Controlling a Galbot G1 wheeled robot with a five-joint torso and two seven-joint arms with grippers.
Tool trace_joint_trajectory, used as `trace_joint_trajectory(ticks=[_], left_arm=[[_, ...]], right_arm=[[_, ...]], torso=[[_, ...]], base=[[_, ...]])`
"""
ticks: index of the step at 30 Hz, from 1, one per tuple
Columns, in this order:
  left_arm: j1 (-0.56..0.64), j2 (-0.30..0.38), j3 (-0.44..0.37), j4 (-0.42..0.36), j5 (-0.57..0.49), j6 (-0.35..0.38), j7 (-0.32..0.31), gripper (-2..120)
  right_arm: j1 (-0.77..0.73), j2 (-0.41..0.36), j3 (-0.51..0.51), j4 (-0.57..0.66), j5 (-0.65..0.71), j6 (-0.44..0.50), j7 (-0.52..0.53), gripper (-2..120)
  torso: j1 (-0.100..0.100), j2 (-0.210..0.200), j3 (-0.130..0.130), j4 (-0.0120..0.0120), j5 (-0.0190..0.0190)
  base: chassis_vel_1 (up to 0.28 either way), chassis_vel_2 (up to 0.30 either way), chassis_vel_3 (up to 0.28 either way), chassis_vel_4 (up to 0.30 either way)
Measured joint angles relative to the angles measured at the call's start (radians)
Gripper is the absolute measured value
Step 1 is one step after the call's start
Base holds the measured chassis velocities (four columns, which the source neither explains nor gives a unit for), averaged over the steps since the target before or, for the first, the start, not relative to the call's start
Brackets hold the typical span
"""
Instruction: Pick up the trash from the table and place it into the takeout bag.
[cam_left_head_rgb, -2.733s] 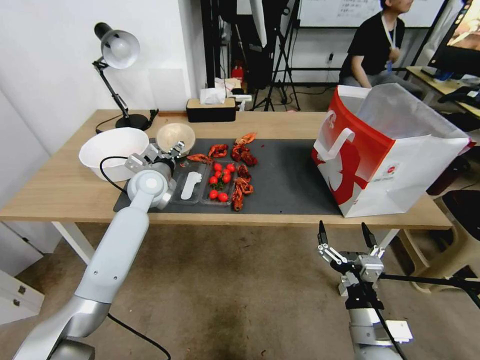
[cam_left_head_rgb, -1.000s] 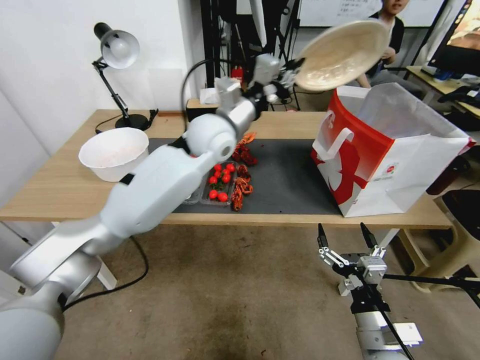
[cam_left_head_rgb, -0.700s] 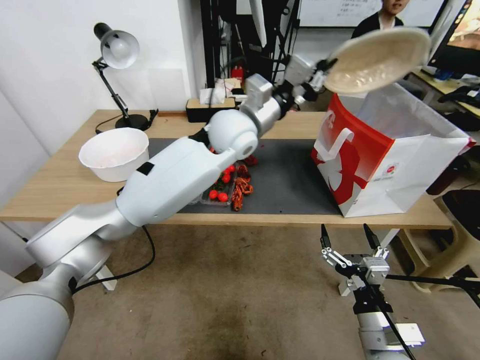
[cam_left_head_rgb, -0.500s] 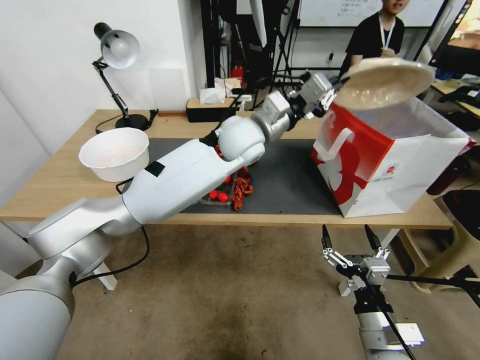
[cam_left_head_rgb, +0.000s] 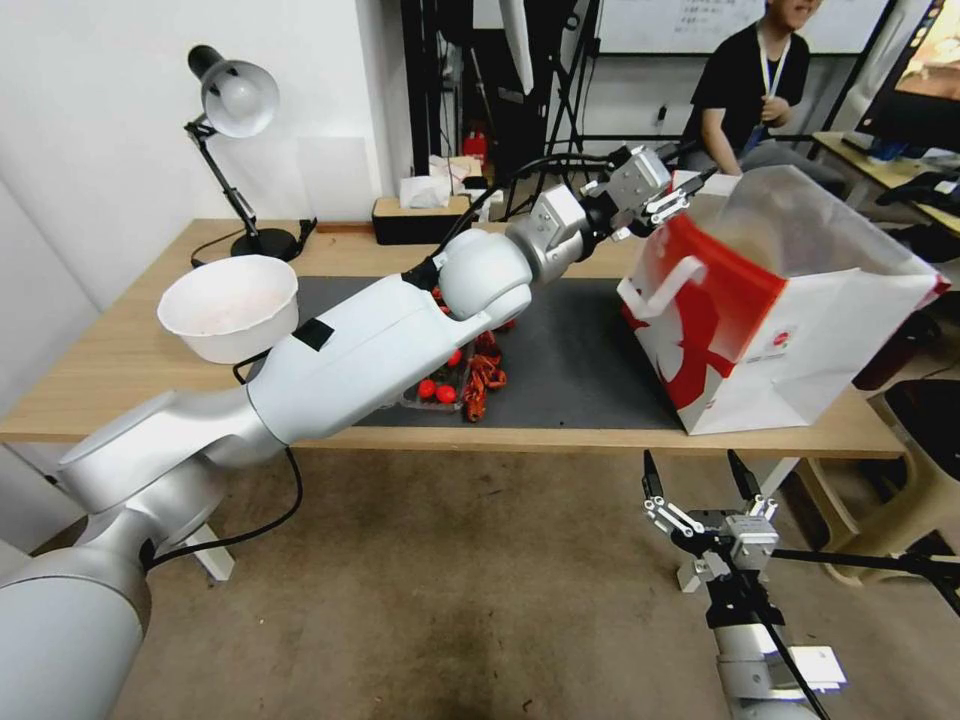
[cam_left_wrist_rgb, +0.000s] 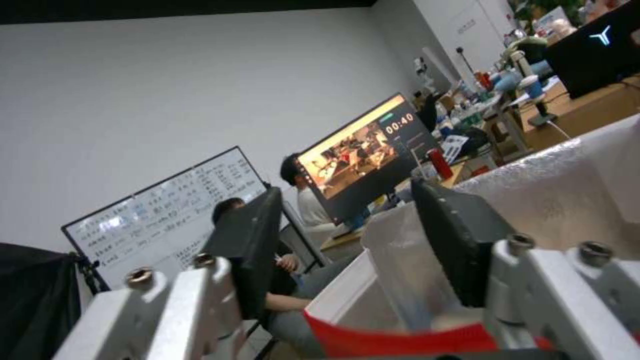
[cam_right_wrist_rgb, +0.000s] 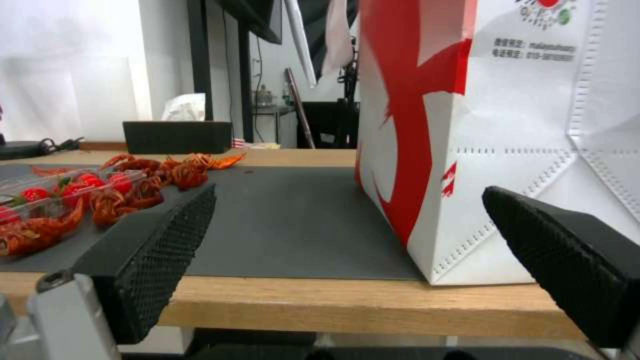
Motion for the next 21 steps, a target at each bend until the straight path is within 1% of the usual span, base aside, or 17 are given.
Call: trace_joint_trajectory(ticks=[1, 2, 3, 4, 5, 6, 8, 9, 10, 12, 14, 16, 17, 18, 21], left_arm=[[0.006, 0.003, -0.005, -0.003, -0.002, 0.001, -0.003, 57], [0.006, 0.003, -0.005, -0.003, -0.002, 0.001, -0.003, 57], [0.014, 0.008, -0.01, -0.009, -0.004, 0.003, -0.009, 64], [0.022, 0.014, -0.013, -0.015, -0.006, 0.008, -0.018, 68], [0.039, 0.028, -0.023, -0.026, -0.007, 0.02, -0.032, 74], [0.039, 0.028, -0.023, -0.026, -0.007, 0.02, -0.032, 74], [0.066, 0.047, -0.037, -0.041, -0.007, 0.03, -0.039, 82], [0.089, 0.06, -0.051, -0.052, -0.007, 0.032, -0.04, 89], [0.089, 0.06, -0.051, -0.052, -0.007, 0.032, -0.04, 89], [0.128, 0.078, -0.083, -0.078, -0.006, 0.042, -0.041, 97], [0.185, 0.105, -0.125, -0.115, -0.002, 0.068, -0.041, 99], [0.205, 0.114, -0.141, -0.128, 0.0, 0.074, -0.041, 99], [0.25, 0.132, -0.172, -0.15, 0.007, 0.084, -0.04, 100], [0.25, 0.132, -0.172, -0.15, 0.007, 0.084, -0.04, 100], [0.353, 0.167, -0.24, -0.21, 0.025, 0.092, -0.03, 100]], right_arm=[[0.0, 0.001, -0.001, 0.0, 0.0, 0.0, 0.0, 100], [0.0, 0.001, -0.001, 0.0, 0.0, 0.0, 0.0, 100], [-0.001, 0.001, -0.002, 0.0, 0.0, 0.0, -0.001, 100], [-0.001, 0.002, -0.003, 0.0, 0.0, 0.001, -0.001, 100], [-0.001, 0.003, -0.004, 0.002, 0.0, 0.001, -0.001, 100], [-0.001, 0.003, -0.004, 0.002, 0.0, 0.001, -0.001, 100], [-0.002, 0.003, -0.003, 0.009, 0.0, 0.001, -0.001, 100], [-0.004, 0.003, -0.002, 0.012, 0.0, 0.002, -0.001, 100], [-0.004, 0.003, -0.002, 0.012, 0.0, 0.002, -0.001, 100], [-0.007, 0.003, 0.001, 0.015, 0.0, 0.003, -0.001, 100], [-0.011, 0.004, 0.004, 0.015, 0.001, 0.007, -0.001, 100], [-0.013, 0.005, 0.006, 0.015, 0.001, 0.008, -0.001, 100], [-0.016, 0.007, 0.008, 0.015, 0.002, 0.012, -0.002, 100], [-0.016, 0.007, 0.008, 0.015, 0.002, 0.012, -0.002, 100], [-0.015, 0.008, 0.01, 0.016, 0.003, 0.014, -0.002, 100]], torso=[[0.0, 0.0, 0.0, -0.0001, 0.0], [0.0, 0.0, 0.0, -0.0001, 0.0], [0.0, 0.0, 0.0, -0.0002, 0.0], [0.0, 0.0, 0.0, -0.0002, 0.0], [0.0, 0.0, 0.0, -0.0002, 0.0], [0.0, 0.0, 0.0, -0.0002, 0.0], [0.0, 0.0, 0.0, 0.0001, -0.0001], [0.0, 0.0, 0.0, 0.0, -0.0001], [0.0, 0.0, 0.0, 0.0, -0.0001], [0.0, 0.0, 0.0, -0.0001, -0.0001], [0.0, 0.0, 0.0, 0.0, -0.0002], [0.0, 0.0, 0.0, 0.0, -0.0002], [0.0, 0.0, 0.0, 0.0001, -0.0003], [0.0, 0.0, 0.0, 0.0001, -0.0003], [0.0, 0.0, 0.0, 0.0001, -0.0002]], base=[[0.0, 0.0, 0.0, 0.0], [0.0, 0.0, 0.0, 0.0], [0.0, 0.0, 0.0, 0.0], [0.0, 0.0, 0.0, 0.0], [0.0, 0.0, 0.0, 0.0], [0.0, 0.0, 0.0, 0.0], [0.0, 0.0, 0.0, 0.0], [0.0, 0.0, 0.0, 0.0], [0.0, 0.0, 0.0, 0.0], [0.0, 0.0, 0.0, 0.0], [0.0, 0.0, 0.0, 0.0], [0.0, 0.0, 0.0, 0.0], [0.0, 0.0, 0.0, 0.0], [0.0, 0.0, 0.0, 0.0], [0.0, 0.0, 0.0, 0.0]])
